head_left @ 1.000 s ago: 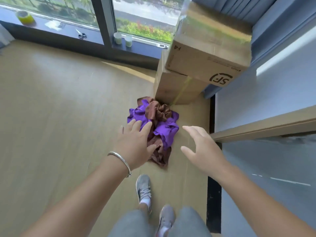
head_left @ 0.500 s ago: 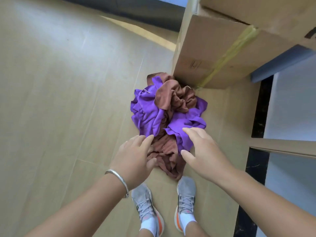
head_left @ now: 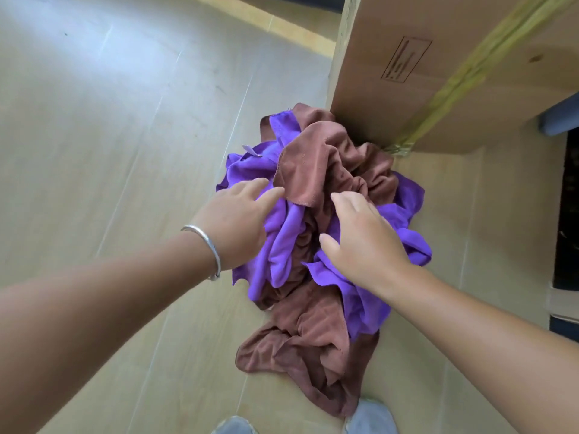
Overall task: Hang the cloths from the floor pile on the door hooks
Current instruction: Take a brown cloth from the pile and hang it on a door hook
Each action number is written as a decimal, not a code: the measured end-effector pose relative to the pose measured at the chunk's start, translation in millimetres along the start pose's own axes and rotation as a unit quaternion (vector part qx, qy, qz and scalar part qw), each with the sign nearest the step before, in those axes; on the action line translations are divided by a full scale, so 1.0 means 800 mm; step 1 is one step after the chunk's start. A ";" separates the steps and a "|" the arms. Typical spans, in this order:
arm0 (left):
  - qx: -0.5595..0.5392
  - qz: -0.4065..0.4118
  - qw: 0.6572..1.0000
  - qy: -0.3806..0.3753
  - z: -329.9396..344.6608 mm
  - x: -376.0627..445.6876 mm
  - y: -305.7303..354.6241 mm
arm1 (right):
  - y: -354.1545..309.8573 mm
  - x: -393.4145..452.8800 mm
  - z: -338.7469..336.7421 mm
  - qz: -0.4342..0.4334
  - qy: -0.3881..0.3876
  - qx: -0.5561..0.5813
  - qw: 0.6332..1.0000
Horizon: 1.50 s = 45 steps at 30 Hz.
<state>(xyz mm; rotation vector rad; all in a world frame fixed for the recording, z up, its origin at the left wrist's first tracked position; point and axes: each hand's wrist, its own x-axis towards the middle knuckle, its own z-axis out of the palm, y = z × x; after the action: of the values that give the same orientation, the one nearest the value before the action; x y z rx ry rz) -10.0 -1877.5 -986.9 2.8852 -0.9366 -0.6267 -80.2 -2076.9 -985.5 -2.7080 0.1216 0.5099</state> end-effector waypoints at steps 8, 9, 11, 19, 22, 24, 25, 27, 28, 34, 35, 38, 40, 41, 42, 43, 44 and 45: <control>0.115 0.101 0.985 0.081 0.024 0.089 -0.028 | -0.005 0.063 0.049 0.007 0.110 -0.035 0.993; 0.134 0.096 0.983 0.079 0.024 0.099 -0.030 | -0.006 0.071 0.050 0.015 0.127 -0.038 0.991; 0.155 0.086 0.982 0.068 0.021 0.116 -0.032 | -0.008 0.086 0.049 0.027 0.145 -0.045 0.988; -0.009 0.091 0.982 0.164 -0.077 0.062 -0.048 | -0.029 0.082 -0.013 0.058 0.183 0.069 0.979; -0.028 0.087 0.976 0.197 -0.149 0.020 -0.048 | -0.053 0.059 -0.069 0.049 0.190 0.074 0.978; -0.034 0.093 0.971 0.216 -0.201 -0.006 -0.046 | -0.072 0.047 -0.112 0.040 0.191 0.064 0.979; -0.036 0.089 0.969 0.227 -0.227 -0.018 -0.045 | -0.081 0.042 -0.133 0.038 0.188 0.053 0.980; -0.037 0.072 0.965 0.248 -0.278 -0.040 -0.045 | -0.097 0.032 -0.177 0.036 0.175 0.028 0.984; -0.035 0.060 0.965 0.254 -0.300 -0.050 -0.046 | -0.104 0.026 -0.198 0.033 0.168 0.014 0.985; -0.068 -0.054 0.948 0.306 -0.411 -0.130 -0.054 | -0.142 -0.007 -0.308 -0.031 0.147 -0.069 0.986; -0.086 -0.083 0.939 0.323 -0.426 -0.149 -0.055 | -0.149 -0.011 -0.323 -0.044 0.135 -0.087 0.986; -0.127 -0.164 0.915 0.346 -0.456 -0.213 -0.063 | -0.171 -0.018 -0.363 -0.080 0.096 -0.126 0.984; -0.149 -0.215 0.897 0.357 -0.465 -0.262 -0.071 | -0.192 -0.021 -0.388 -0.104 0.093 -0.130 0.982; -0.159 -0.241 0.884 0.368 -0.466 -0.287 -0.076 | -0.206 -0.022 -0.399 -0.117 0.099 -0.126 0.980; -0.167 -0.266 0.870 0.380 -0.466 -0.313 -0.080 | -0.224 -0.024 -0.409 -0.131 0.106 -0.120 0.978; -0.174 -0.289 0.857 0.390 -0.465 -0.339 -0.084 | -0.243 -0.026 -0.417 -0.147 0.110 -0.110 0.977; -0.181 -0.308 0.845 0.397 -0.462 -0.365 -0.087 | -0.264 -0.030 -0.423 -0.165 0.111 -0.100 0.975; -0.189 -0.325 0.835 0.401 -0.457 -0.391 -0.090 | -0.286 -0.034 -0.428 -0.186 0.112 -0.093 0.972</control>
<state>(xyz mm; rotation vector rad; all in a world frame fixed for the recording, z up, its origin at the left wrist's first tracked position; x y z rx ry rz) -57.3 -1669.8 -549.5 2.5958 0.2656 0.3824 43.4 -1996.1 -600.2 -2.8643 -0.3886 0.1090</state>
